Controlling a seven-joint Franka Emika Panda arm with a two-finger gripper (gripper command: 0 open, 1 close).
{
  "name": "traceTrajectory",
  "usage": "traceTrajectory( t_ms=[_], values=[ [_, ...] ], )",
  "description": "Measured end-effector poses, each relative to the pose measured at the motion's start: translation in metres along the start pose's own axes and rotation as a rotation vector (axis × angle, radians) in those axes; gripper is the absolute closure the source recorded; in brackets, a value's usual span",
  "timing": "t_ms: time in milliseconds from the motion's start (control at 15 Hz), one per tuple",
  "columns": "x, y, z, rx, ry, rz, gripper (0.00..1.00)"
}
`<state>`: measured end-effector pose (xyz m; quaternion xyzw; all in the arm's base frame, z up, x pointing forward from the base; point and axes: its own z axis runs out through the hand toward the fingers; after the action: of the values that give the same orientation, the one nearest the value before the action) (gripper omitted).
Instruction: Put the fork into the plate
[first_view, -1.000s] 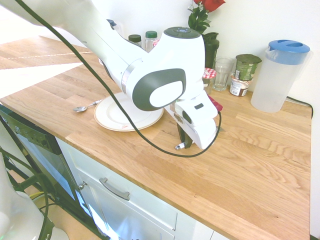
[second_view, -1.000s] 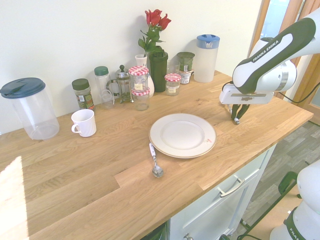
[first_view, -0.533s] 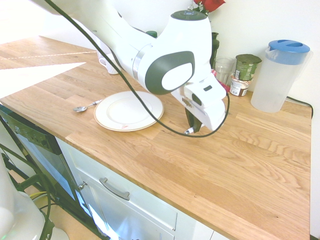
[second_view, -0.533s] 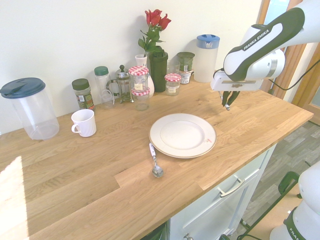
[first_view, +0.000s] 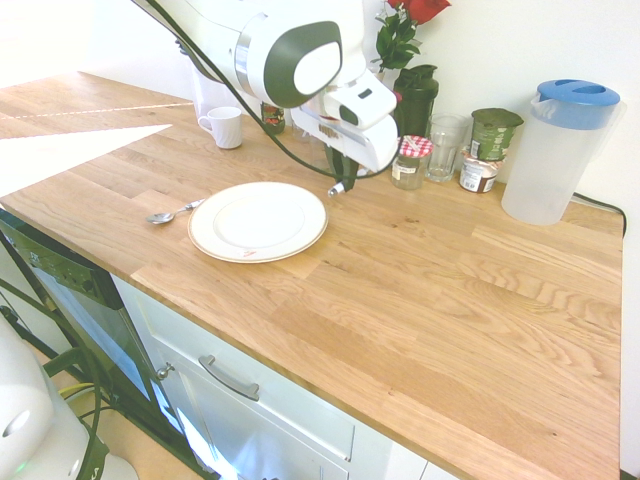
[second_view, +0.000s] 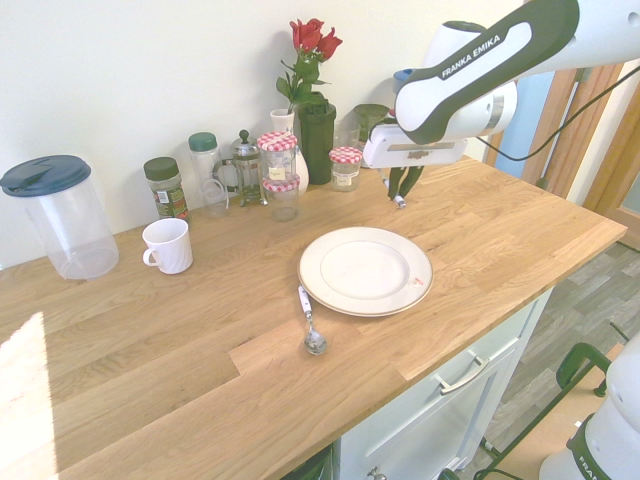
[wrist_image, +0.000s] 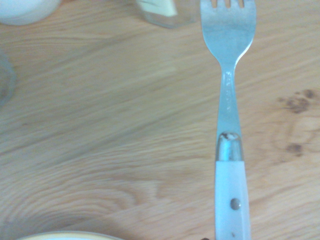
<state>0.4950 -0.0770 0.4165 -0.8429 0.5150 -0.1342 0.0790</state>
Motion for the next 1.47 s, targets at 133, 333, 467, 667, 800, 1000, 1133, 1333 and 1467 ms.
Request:
traceTrajectory(
  t_ms=[133, 333, 467, 667, 800, 1000, 1133, 1333, 1467],
  values=[
    [-0.025, -0.023, -0.013, 0.004, -0.022, -0.053, 1.0],
    [-0.078, -0.044, -0.025, -0.01, -0.078, -0.137, 1.0],
    [-0.112, -0.046, -0.032, -0.03, -0.107, -0.186, 1.0],
    [-0.129, -0.033, -0.044, -0.056, -0.117, -0.211, 1.0],
    [-0.132, -0.025, -0.047, -0.08, -0.126, -0.218, 1.0],
    [-0.144, -0.006, -0.043, -0.125, -0.147, -0.231, 1.0],
    [-0.151, 0.006, -0.039, -0.147, -0.156, -0.235, 1.0],
    [-0.157, 0.022, -0.021, -0.175, -0.168, -0.232, 1.0],
    [-0.157, 0.026, -0.01, -0.165, -0.16, -0.225, 1.0]
  ],
)
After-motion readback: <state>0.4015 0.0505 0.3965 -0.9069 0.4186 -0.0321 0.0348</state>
